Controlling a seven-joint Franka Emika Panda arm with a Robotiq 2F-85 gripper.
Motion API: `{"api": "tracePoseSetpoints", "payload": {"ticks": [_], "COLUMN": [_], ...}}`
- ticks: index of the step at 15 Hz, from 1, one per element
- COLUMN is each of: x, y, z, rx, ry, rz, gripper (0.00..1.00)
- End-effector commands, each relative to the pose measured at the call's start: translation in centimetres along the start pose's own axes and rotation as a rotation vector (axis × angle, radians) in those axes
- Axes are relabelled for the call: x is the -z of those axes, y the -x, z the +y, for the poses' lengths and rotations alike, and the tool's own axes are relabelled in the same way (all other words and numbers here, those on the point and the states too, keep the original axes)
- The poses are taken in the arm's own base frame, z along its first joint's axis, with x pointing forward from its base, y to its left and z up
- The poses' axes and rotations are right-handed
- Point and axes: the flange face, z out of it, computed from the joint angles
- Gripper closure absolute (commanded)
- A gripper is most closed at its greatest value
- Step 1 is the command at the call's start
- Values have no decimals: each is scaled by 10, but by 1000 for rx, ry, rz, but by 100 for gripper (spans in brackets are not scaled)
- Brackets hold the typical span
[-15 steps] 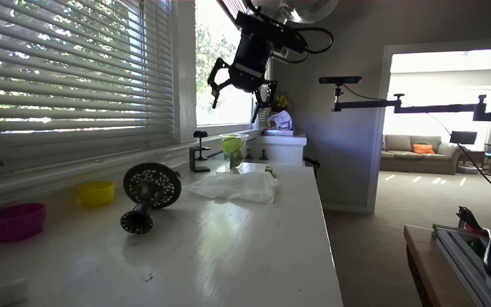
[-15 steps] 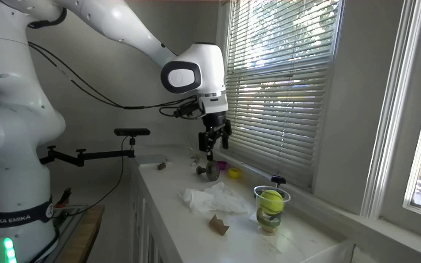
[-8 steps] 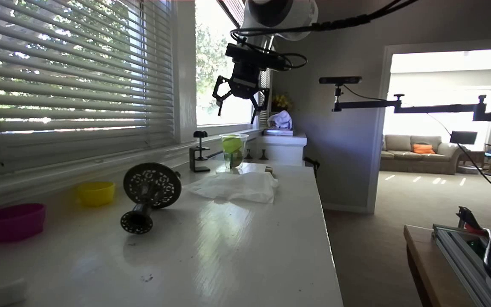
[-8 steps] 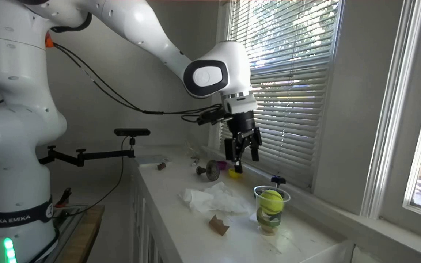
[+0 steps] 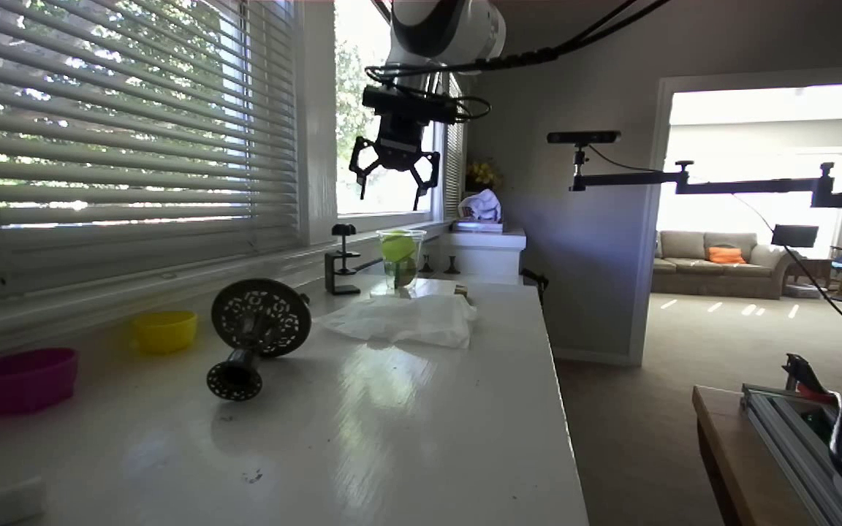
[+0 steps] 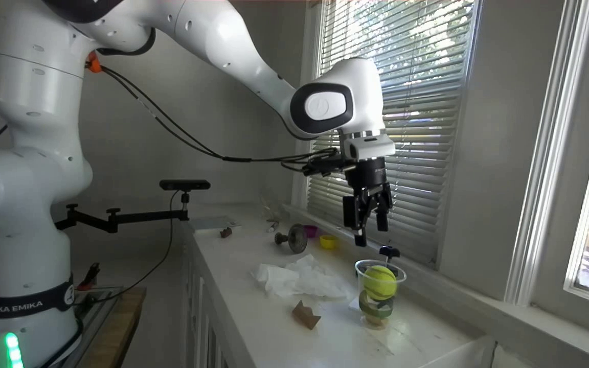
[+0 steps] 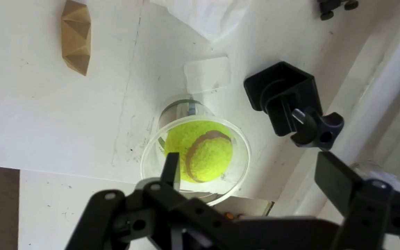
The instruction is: Take the tennis ball out of the cup
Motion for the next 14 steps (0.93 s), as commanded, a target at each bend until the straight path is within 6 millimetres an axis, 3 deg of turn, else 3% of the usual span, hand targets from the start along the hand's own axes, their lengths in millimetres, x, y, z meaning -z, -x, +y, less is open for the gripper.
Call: {"api": "tracePoseSetpoints", "payload": {"ticks": [1,3,8,11,12,13,14], "x": [-22,-31,-34,-32,-31,-31,-31], "y": [-11,-16,-38,-44,-44,-44,-43], "z": [-9,-8,-1,0,-1,-2,-4], "rx": [-67,-97,-184,-214,-219,-223,-224], "ry": [54,75,120,131,133,134,136], "rz": [-45,-54,-46,-45,-46,-48,-49], "gripper": [0,1,9,20,29,26,31]}}
